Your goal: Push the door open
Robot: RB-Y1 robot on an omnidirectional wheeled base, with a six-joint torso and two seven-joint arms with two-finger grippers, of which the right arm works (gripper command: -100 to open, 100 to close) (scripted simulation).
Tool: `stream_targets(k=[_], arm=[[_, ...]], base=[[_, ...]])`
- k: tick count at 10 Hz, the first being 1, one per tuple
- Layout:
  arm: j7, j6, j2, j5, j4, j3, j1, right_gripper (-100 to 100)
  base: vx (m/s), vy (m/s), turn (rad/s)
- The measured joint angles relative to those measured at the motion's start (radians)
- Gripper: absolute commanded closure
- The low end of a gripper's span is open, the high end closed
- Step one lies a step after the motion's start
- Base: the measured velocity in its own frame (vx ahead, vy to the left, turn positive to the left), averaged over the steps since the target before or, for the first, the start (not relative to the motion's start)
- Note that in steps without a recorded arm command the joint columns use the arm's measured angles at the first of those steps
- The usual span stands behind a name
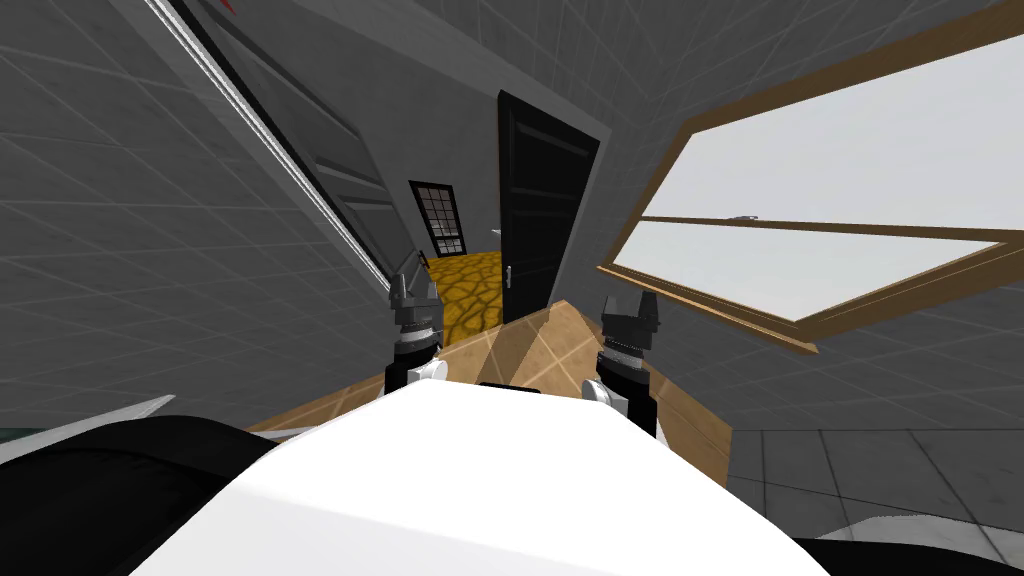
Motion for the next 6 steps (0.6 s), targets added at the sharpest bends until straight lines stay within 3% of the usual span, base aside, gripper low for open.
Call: stream_targets(k=[6], arm=[[-0.11,-0.016,-0.029,-0.023,0.11,0.062,-0.044,-100]], base=[[0.121,0.001,-0.006]])
